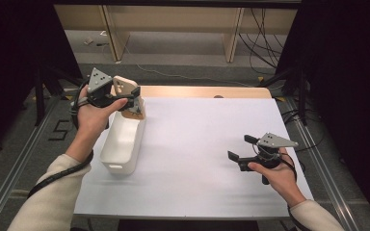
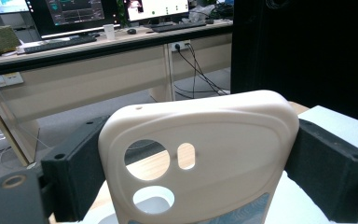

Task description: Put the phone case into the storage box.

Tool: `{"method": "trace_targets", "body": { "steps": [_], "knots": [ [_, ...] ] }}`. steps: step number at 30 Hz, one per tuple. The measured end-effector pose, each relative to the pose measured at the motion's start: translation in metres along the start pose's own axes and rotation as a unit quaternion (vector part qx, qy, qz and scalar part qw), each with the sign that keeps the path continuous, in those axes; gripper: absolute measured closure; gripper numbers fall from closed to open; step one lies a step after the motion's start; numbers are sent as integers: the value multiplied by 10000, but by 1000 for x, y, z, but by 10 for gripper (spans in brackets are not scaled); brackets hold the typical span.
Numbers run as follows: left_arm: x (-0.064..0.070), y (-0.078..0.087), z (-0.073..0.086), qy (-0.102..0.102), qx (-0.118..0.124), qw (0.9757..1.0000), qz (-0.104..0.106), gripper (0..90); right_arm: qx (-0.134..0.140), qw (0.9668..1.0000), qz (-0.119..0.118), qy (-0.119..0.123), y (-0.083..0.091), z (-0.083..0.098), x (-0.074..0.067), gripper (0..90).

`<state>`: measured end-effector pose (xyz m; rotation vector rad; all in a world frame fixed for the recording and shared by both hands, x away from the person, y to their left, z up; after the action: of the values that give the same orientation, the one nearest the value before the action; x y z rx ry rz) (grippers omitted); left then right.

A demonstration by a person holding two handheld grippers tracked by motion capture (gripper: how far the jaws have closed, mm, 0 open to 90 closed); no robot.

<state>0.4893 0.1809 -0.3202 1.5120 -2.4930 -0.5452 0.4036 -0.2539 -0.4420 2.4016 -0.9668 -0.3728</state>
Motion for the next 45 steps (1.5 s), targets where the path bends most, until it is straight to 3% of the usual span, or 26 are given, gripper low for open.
{"method": "trace_targets", "body": {
  "steps": [45],
  "knots": [
    [-16,-13,5,-65,-173,9997,-128,109,2,10000,-12,-31,0,0,0,79]
  ]
}}
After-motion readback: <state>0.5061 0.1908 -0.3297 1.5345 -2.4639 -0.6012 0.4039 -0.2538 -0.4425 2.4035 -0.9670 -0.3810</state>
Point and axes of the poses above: each handheld gripper's, and its own axes: y roughly backward along the jaws, z roughly out of its underside, x roughly to its right, the point moved 3 cm from there along -y, roughly forward along the jaws, and after that the axes turned 12 degrees about -x, right-handed, at the moved point
